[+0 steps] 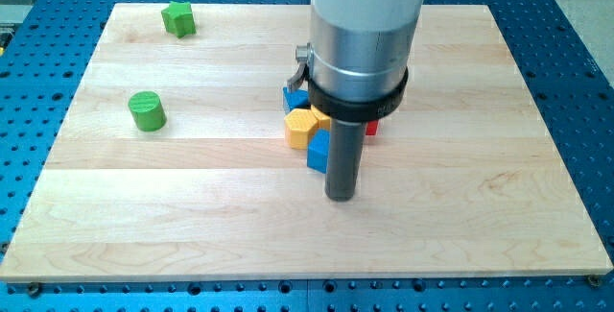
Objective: Move the blue cube slightly up
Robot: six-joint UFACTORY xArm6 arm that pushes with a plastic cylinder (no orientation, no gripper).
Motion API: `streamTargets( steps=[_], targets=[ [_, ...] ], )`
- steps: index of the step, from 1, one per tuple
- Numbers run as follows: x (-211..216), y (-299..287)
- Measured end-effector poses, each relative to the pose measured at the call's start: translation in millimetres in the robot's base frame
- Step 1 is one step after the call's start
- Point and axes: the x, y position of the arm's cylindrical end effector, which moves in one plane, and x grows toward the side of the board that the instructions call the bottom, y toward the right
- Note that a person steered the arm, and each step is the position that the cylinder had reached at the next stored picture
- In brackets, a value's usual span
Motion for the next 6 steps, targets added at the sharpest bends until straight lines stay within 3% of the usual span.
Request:
streamTargets(
  steps=[1,4,5,6],
  targets=[
    [-0.3,-30.1],
    [-37.2,-8.6],
    [16.9,-74.0],
    [11.1,-229.2]
  ],
)
